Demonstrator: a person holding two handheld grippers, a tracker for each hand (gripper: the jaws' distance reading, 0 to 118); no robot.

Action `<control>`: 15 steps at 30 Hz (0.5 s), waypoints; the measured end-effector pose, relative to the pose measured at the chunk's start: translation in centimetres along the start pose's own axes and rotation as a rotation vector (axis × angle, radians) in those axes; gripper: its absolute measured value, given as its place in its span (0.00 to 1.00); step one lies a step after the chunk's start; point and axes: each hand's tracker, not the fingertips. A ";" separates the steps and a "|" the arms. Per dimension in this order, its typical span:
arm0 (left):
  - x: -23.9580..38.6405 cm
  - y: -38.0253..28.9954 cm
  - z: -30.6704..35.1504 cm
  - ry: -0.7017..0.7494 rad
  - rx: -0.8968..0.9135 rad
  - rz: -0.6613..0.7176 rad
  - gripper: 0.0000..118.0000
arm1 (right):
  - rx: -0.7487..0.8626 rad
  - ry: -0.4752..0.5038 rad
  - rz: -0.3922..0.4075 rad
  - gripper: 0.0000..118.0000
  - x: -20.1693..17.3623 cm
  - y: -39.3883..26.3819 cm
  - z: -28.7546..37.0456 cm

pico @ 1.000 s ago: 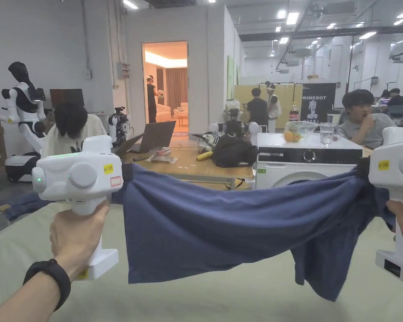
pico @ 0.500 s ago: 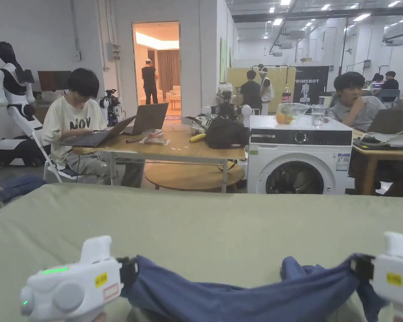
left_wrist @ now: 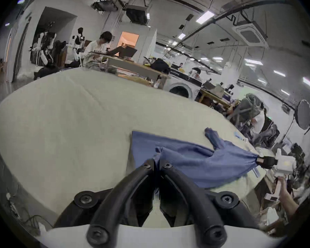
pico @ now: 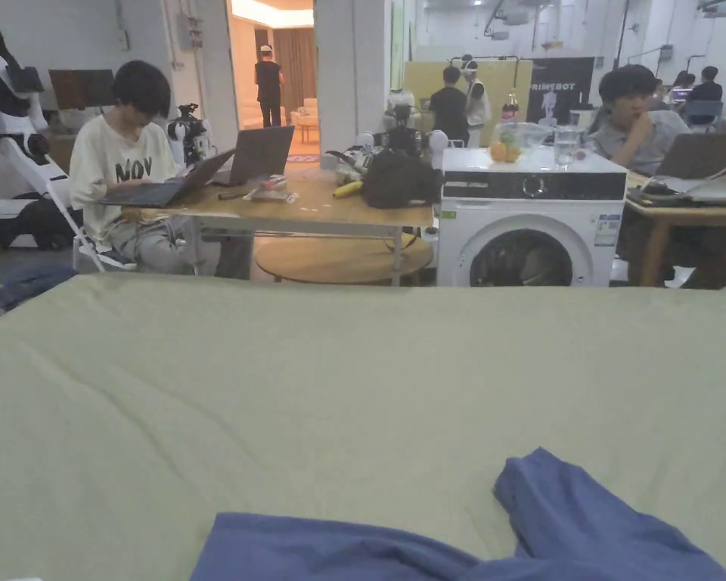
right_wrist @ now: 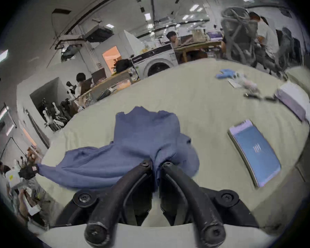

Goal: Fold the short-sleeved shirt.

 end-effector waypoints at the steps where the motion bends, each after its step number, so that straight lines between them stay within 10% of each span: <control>1: 0.0 -0.7 -0.2 0.008 -0.010 -0.018 0.00 | -0.001 0.001 0.003 0.03 0.3 -0.7 0.2; 4: -0.5 -2.1 -0.9 0.025 -0.067 -0.031 0.00 | -0.038 -0.030 0.036 0.04 0.6 -1.3 -0.3; 8: 0.7 -1.6 0.3 0.049 -0.029 -0.045 0.51 | 0.066 -0.067 0.162 0.37 -0.5 -0.5 1.7; 15: 5.8 2.0 2.8 0.109 0.182 -0.201 0.54 | 0.333 -0.059 0.386 0.38 -6.9 2.0 5.2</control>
